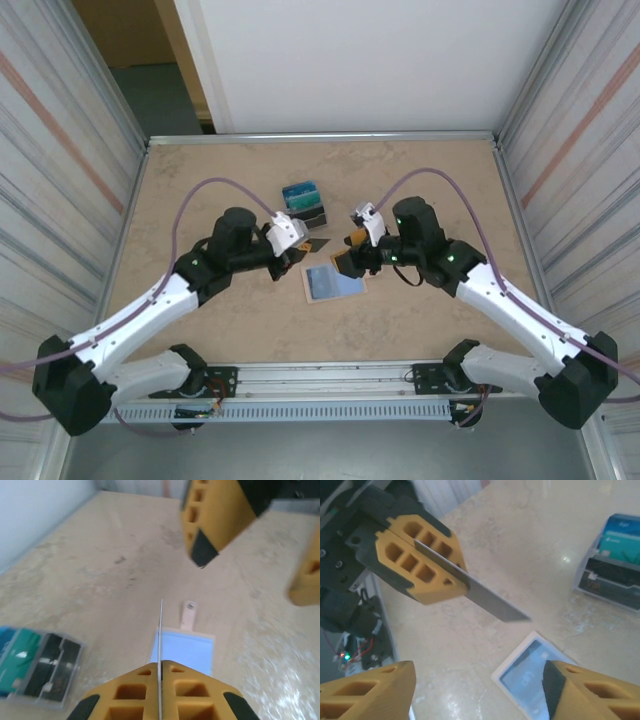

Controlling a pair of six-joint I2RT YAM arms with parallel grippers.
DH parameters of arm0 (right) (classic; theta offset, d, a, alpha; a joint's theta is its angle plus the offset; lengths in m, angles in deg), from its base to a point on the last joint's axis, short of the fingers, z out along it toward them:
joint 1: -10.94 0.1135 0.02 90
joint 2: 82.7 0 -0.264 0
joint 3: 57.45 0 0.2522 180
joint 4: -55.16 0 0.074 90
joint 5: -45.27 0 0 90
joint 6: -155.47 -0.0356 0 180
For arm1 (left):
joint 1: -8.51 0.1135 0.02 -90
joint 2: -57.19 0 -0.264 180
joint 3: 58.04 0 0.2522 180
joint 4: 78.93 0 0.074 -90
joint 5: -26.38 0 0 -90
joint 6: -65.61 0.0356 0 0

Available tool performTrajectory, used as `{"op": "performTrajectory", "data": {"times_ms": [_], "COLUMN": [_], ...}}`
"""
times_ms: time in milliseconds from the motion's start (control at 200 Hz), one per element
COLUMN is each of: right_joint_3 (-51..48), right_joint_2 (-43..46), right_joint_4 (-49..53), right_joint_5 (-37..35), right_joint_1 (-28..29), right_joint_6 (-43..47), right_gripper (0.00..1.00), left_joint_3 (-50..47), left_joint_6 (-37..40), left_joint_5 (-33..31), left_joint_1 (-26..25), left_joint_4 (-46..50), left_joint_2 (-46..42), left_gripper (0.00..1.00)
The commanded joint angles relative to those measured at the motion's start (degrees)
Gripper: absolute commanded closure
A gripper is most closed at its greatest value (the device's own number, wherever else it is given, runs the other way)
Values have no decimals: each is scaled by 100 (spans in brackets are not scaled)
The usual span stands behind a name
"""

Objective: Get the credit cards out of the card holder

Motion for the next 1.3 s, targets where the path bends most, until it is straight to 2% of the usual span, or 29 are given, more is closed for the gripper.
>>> {"op": "performTrajectory", "data": {"times_ms": [0, 70, 256, 416, 616, 782, 1143, 1203, 1298], "right_joint_3": [-446, -714, -1117, -945, -582, -323, -241, -239, -246], "right_joint_2": [285, 331, 212, -337, -927, -1193, -1404, -1389, -1326], "right_joint_4": [-1379, -1910, -3024, -3688, -4212, -4248, -4449, -4441, -4390], "right_joint_5": [-64, -8, -72, 824, 1766, 1966, 2156, 2163, 2163], "right_joint_1": [-112, -140, -193, -291, -152, -26, 119, 133, 133], "right_joint_6": [-1079, -1520, -2368, -2800, -2820, -2713, -2783, -2765, -2695], "right_gripper": [26, 11, 11, 21, 32, 38, 58, 63, 75], "left_joint_3": [-497, -763, -950, -1070, -1308, -1348, -1384, -1380, -1346], "left_joint_6": [-1364, -1939, -2731, -3399, -4161, -4276, -4381, -4399, -4375], "left_joint_5": [-763, -757, -349, 220, 809, 983, 1175, 1200, 1235], "left_joint_1": [78, 123, 164, 339, 539, 545, 548, 556, 549], "left_joint_4": [-1140, -1479, -1626, -1953, -2542, -2729, -3048, -3091, -3065], "left_joint_2": [-539, -786, -1143, -1250, -1173, -1180, -1106, -1069, -1001], "left_gripper": [100, 100, 100, 100, 100, 100, 100, 100, 100]}}
